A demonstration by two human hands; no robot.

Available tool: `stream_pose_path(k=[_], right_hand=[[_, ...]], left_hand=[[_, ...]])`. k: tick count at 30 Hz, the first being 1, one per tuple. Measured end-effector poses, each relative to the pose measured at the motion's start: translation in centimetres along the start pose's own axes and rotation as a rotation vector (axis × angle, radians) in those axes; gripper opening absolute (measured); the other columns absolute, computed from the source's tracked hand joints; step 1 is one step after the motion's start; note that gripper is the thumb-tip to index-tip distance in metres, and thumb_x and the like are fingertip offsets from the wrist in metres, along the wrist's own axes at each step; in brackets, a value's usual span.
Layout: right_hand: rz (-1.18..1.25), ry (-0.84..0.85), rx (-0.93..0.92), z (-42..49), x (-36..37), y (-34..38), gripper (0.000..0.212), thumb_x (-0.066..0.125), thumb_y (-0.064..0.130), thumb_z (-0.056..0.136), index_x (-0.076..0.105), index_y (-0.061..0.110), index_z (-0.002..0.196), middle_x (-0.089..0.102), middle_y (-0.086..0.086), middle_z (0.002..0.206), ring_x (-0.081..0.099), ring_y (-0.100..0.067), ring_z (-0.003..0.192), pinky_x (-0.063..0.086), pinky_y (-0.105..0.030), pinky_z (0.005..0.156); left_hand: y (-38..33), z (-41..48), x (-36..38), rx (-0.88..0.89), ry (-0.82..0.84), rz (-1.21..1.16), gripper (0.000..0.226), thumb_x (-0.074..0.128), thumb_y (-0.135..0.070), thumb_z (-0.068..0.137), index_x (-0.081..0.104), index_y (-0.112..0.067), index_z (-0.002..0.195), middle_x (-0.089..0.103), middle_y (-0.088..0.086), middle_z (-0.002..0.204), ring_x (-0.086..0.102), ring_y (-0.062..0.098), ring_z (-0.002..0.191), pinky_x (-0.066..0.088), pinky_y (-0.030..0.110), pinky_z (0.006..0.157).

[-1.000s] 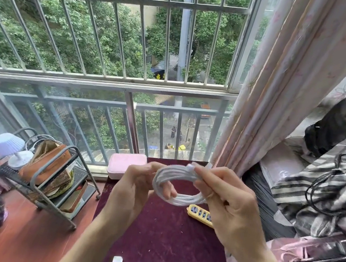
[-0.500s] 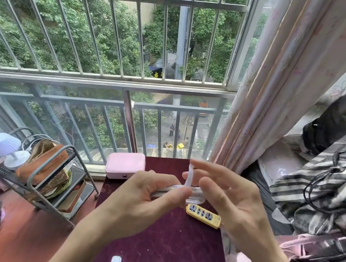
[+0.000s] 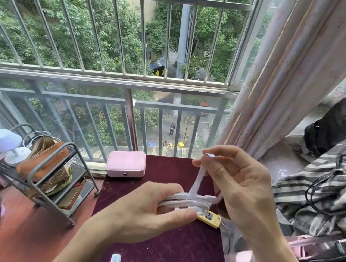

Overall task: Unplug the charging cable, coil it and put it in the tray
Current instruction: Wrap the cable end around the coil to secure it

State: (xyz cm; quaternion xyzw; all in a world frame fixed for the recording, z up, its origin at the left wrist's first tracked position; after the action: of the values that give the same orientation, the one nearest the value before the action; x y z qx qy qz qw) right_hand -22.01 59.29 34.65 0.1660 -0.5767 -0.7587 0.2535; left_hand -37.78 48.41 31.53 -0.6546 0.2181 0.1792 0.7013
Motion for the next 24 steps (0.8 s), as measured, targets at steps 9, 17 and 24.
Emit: stream_pose_path(k=[9, 17, 24], right_hand=[[-0.08, 0.094, -0.124, -0.5, -0.1, 1.5, 0.011, 0.076, 0.029, 0.093, 0.079, 0.03, 0.103, 0.084, -0.003, 0.092, 0.079, -0.011, 0.079, 0.06, -0.018, 0.073], [-0.388, 0.334, -0.116, -1.8, 0.8, -0.1, 0.009, 0.078, 0.028, 0.098, 0.078, 0.036, 0.104, 0.076, 0.022, 0.089, 0.071, -0.001, 0.078, 0.047, -0.004, 0.069], [-0.513, 0.378, -0.059, -2.2, 1.3, -2.7, 0.013, 0.075, 0.031, 0.098, 0.078, 0.038, 0.108, 0.079, 0.023, 0.097, 0.076, -0.008, 0.091, 0.057, -0.019, 0.075]], left_hand=[[0.9, 0.7, -0.3, -0.109, -0.052, -0.244, 0.058, 0.026, -0.06, 0.105, 0.056, -0.027, 0.068, 0.034, 0.006, 0.07, 0.03, 0.026, 0.064, 0.028, 0.038, 0.06], [2.8, 1.9, -1.2, -0.149, -0.308, -0.363, 0.05, 0.045, -0.053, 0.099, 0.046, -0.027, 0.056, 0.032, -0.012, 0.054, 0.026, 0.008, 0.051, 0.024, 0.021, 0.05], [2.6, 1.7, -1.3, -0.107, -0.366, -0.349, 0.052, 0.053, -0.063, 0.092, 0.043, -0.029, 0.054, 0.032, -0.01, 0.053, 0.026, 0.008, 0.048, 0.025, 0.019, 0.047]])
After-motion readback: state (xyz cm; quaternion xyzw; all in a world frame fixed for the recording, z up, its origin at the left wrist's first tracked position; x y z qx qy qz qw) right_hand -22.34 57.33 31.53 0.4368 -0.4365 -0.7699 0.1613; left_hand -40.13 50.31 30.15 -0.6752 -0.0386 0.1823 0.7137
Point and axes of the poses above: each hand's wrist, its own z-axis towards the middle knuckle, its own x-axis out of the palm, y = z × x, the point moved 2 cm from there along z, towards the middle knuckle
